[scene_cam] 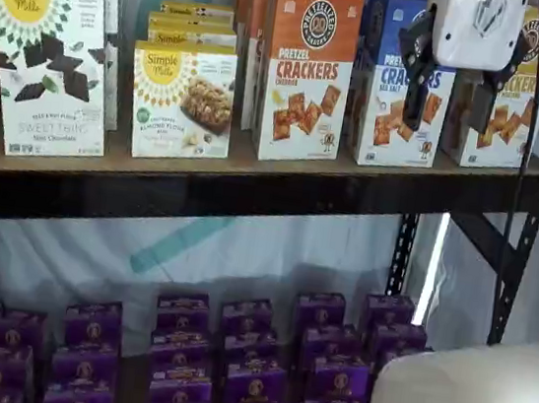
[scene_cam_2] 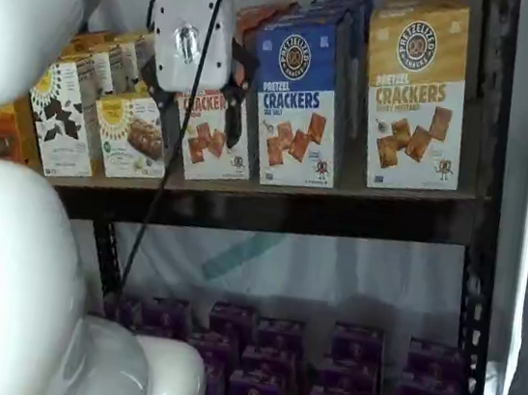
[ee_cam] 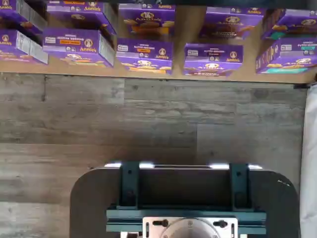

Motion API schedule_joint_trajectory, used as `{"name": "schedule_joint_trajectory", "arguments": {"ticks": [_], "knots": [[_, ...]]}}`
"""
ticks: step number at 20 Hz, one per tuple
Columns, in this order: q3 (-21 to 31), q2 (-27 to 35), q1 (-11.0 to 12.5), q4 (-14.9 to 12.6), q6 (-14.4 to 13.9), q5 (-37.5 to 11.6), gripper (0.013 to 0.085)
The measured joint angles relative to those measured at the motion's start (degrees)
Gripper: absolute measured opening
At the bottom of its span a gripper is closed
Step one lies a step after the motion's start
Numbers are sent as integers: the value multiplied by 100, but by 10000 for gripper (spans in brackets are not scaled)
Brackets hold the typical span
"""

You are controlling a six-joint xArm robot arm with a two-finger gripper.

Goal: Retrieve the yellow and white box located on the top shelf, the sixth one from the left

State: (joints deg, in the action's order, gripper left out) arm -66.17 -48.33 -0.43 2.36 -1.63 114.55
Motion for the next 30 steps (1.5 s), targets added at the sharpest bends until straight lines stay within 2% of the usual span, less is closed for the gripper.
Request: {"name": "schedule_joint_trajectory", "arguments": {"ticks": [2,7,10,13,15,17,21,27,30], "knots": [[-99,115,138,154,57,195,850],[-104,114,126,131,65,190,850],[-87,85,109,-79,145,33,850],[-62,65,109,-475,292,-229,850],[-24,51,201,-671,436,-454,850],[-1,59,439,-689,648,-667,850],[-13,172,1090,-593,1216,-1167,850],[-185,509,2097,-285,2076,-1938,850],[-408,774,2487,-149,2436,-2071,850]]}}
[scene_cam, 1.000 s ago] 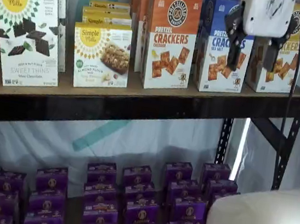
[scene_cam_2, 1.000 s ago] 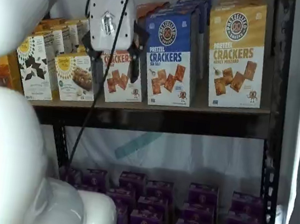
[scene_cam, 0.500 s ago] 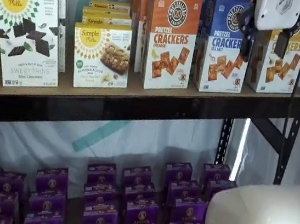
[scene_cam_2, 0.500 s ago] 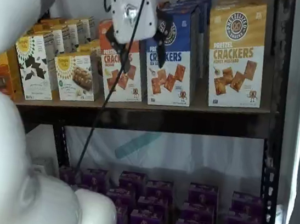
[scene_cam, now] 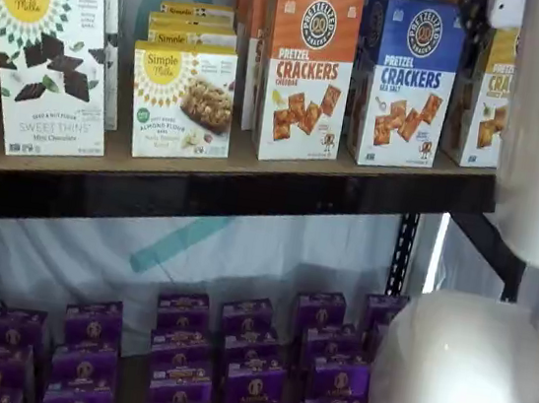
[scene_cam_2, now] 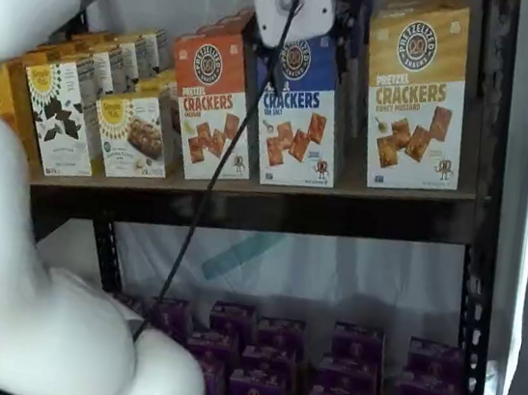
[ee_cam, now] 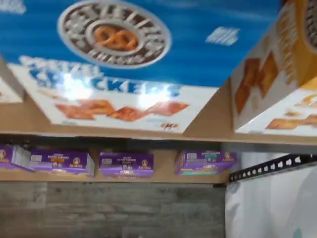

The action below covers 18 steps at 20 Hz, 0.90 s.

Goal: Retrieve the yellow and white box located on the top shelf, the sixth one from the left

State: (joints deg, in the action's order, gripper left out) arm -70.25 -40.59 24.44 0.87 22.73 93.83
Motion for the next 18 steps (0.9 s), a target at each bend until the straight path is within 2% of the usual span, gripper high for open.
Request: {"name": "schedule_joint_trajectory", "arguments": {"ticks": [3,8,14,18], "knots": [[-273,294,376,142,345,-81,850],[-647,699,811,312,754,-121,850],[-959,1019,1132,474,1057,-48,850],[-1051,1112,1203,406,1136,-85,850]]}}
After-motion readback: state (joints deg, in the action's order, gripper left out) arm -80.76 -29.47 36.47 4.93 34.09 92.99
